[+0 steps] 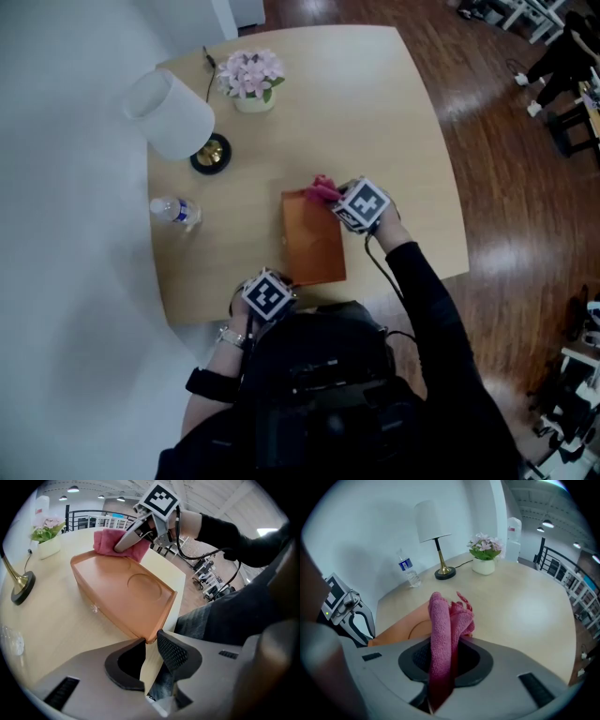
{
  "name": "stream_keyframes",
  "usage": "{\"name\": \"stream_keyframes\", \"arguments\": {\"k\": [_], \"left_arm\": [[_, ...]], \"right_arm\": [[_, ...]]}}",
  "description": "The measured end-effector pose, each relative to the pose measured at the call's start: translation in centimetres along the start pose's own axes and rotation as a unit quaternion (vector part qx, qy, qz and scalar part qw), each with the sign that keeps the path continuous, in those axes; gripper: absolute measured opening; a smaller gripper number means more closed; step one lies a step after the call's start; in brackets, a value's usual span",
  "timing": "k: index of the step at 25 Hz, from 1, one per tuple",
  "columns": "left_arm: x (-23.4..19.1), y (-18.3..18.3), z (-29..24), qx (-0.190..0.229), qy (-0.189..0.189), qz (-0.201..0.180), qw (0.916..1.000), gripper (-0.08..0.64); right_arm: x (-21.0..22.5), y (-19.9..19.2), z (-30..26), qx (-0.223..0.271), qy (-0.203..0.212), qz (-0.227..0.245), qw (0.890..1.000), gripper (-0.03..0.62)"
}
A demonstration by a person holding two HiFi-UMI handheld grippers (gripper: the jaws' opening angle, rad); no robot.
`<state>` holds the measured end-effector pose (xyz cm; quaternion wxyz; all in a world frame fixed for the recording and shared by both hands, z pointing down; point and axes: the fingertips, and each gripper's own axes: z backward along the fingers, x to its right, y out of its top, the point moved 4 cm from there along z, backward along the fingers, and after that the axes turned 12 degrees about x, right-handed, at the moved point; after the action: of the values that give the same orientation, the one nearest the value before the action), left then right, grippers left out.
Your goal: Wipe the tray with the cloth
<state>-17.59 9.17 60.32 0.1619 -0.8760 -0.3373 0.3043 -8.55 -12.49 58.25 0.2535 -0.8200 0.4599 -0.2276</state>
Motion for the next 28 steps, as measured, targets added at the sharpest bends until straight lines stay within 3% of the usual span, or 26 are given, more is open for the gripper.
{"name": "stream_keyframes", "arguments": {"k": [11,18,22,28], "left_arm": [[-0.1,0.0,0.5,0.039,0.006,-0.003,0.9992,0.088],[-0.5,1.2,1.9,0.061,0.051,-0.044,0.9959,0.080],[0.0,1.7,2.0,0.071,0.038,-0.055,0.9952,0.080],[-0.2,1.5,2.1,0.067,0.043,-0.064,0.9947,0.080]], "right_arm": [[-8.6,-6.3,3.2,-0.012,0.027,-0.068,0.997,0.075],[-13.6,-9.8,5.5,-0.004,-0.008,-0.129,0.992,0.075],[-15.4,-9.9,7.0,0.013,-0.020,-0.167,0.986,0.075],[-16.9,-10.5,6.8,0.022,-0.019,-0.179,0.983,0.075]]}}
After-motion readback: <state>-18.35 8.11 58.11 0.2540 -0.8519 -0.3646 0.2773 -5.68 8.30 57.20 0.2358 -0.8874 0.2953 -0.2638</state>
